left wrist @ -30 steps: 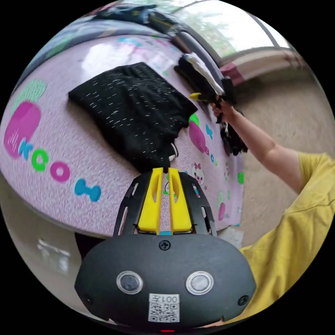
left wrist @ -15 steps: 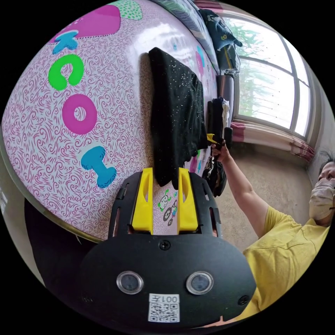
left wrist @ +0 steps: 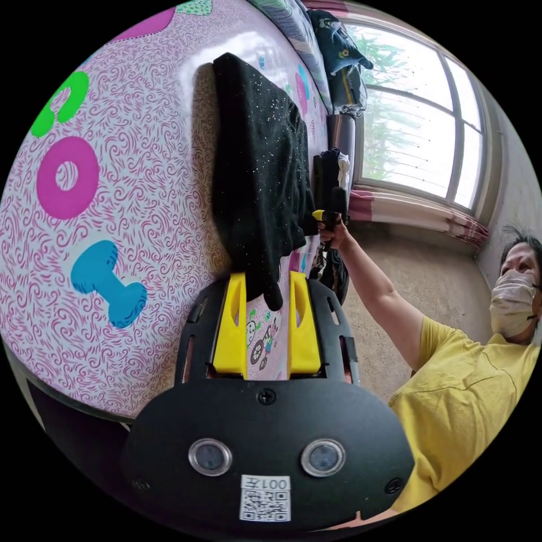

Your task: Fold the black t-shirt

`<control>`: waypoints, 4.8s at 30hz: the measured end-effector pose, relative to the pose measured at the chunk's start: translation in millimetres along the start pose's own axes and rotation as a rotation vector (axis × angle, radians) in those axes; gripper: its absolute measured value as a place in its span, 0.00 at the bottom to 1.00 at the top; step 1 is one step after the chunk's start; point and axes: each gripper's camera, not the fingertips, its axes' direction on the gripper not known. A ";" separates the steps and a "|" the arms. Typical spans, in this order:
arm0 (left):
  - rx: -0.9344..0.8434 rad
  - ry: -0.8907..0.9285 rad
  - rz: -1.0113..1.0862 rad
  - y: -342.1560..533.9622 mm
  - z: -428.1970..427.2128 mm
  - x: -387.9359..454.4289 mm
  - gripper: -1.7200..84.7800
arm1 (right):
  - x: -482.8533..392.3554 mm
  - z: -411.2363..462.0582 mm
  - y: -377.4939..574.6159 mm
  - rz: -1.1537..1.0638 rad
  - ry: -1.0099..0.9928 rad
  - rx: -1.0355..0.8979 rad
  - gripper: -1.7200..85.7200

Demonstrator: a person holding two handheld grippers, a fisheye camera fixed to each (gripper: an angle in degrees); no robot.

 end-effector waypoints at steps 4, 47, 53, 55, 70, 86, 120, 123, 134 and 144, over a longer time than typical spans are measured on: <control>-0.005 0.005 -0.003 -9.5 -10.0 -9.4 0.10 | 9.1 5.7 -1.5 -0.011 -0.040 0.003 0.12; -0.035 0.299 0.470 -189.2 -417.1 30.8 0.01 | -94.6 135.6 115.4 -0.568 -0.208 1.059 0.02; 0.053 0.326 0.498 -209.5 -551.1 -2.6 0.01 | -107.4 207.1 39.3 -0.589 -0.283 1.042 0.02; 0.072 0.288 0.509 -219.2 -615.9 -23.5 0.01 | -109.0 235.4 4.8 -0.599 -0.321 1.022 0.02; 0.271 0.125 0.513 -309.0 -1035.1 -140.7 0.01 | -108.5 458.6 -312.6 -0.550 -0.527 0.797 0.03; 0.295 0.110 0.512 -610.7 -1270.7 -169.5 0.02 | -0.5 491.6 -563.4 -0.488 -0.573 0.805 0.02; -0.611 -0.065 0.354 -1324.7 -1401.5 -218.9 0.02 | 243.4 590.0 -852.0 0.231 -0.319 1.306 0.03; -0.664 -0.062 0.402 -1324.9 -1403.6 -200.2 0.02 | 237.9 593.6 -843.7 0.168 -0.329 1.303 0.03; -0.709 -0.129 0.264 -1303.4 -1387.9 -221.4 0.03 | 299.4 680.4 -812.9 0.335 -0.406 1.272 0.03; -0.491 -0.231 0.435 -1197.2 -1414.4 -170.6 0.01 | 281.7 762.3 -673.9 0.195 -0.349 1.520 0.03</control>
